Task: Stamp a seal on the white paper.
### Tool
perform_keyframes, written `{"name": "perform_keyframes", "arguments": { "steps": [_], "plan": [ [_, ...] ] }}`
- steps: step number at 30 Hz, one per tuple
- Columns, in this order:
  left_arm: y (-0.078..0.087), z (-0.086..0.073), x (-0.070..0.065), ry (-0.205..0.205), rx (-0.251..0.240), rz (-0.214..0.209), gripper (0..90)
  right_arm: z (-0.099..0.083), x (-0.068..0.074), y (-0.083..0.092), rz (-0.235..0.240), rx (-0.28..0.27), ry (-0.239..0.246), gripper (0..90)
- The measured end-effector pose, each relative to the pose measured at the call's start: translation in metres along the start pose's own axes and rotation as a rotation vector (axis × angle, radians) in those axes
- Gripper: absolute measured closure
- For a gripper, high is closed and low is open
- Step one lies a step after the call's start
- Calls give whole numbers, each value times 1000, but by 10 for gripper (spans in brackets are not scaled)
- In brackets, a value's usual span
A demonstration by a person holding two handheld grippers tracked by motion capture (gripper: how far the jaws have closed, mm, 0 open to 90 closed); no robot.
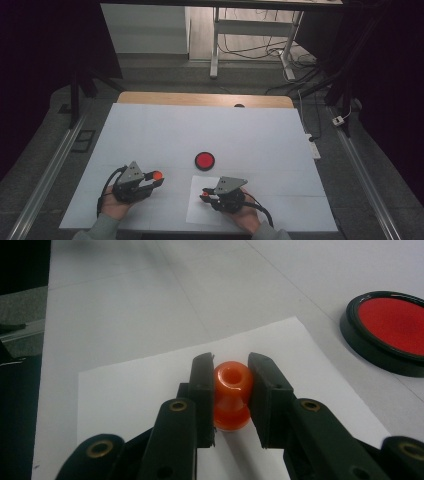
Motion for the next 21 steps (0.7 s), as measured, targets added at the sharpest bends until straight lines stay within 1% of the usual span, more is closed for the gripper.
{"name": "perform_keyframes", "arguments": {
  "steps": [2,4,5,6,7,9,10,11,13,14,15,21],
  "plan": [
    [0,0,1,2,0,1,655,0,-1,1,1,3,-9,724],
    [0,0,1,1,1,1,655,2,-2,2,6,-14,-22,724],
    [0,0,1,1,0,0,655,5,-3,5,13,-44,-34,724],
    [0,0,1,2,-1,0,655,9,-5,10,24,-82,-62,724],
    [0,0,1,2,0,0,655,11,-6,12,30,-99,-72,724],
    [-1,0,1,2,2,-1,655,15,-6,16,35,-116,-81,724],
    [-1,0,1,0,2,0,655,16,-6,18,36,-117,-82,724],
    [-1,0,1,1,2,0,655,17,-7,19,27,-119,-81,724],
    [0,0,1,0,1,-1,655,19,-8,22,32,-142,-97,724],
    [0,0,1,1,0,-1,655,20,-9,23,30,-136,-93,724],
    [0,0,1,0,1,-1,655,20,-9,24,24,-138,-93,724],
    [-1,0,0,1,0,0,655,22,-10,27,24,-150,-99,724]
  ]
}}
Point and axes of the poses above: each handheld gripper's, and its own axes: y roughly backward along the jaws, z roughly out of its top, x roughly to its left, the point moved 5 cm from there along -y, roughly forward along the jaws
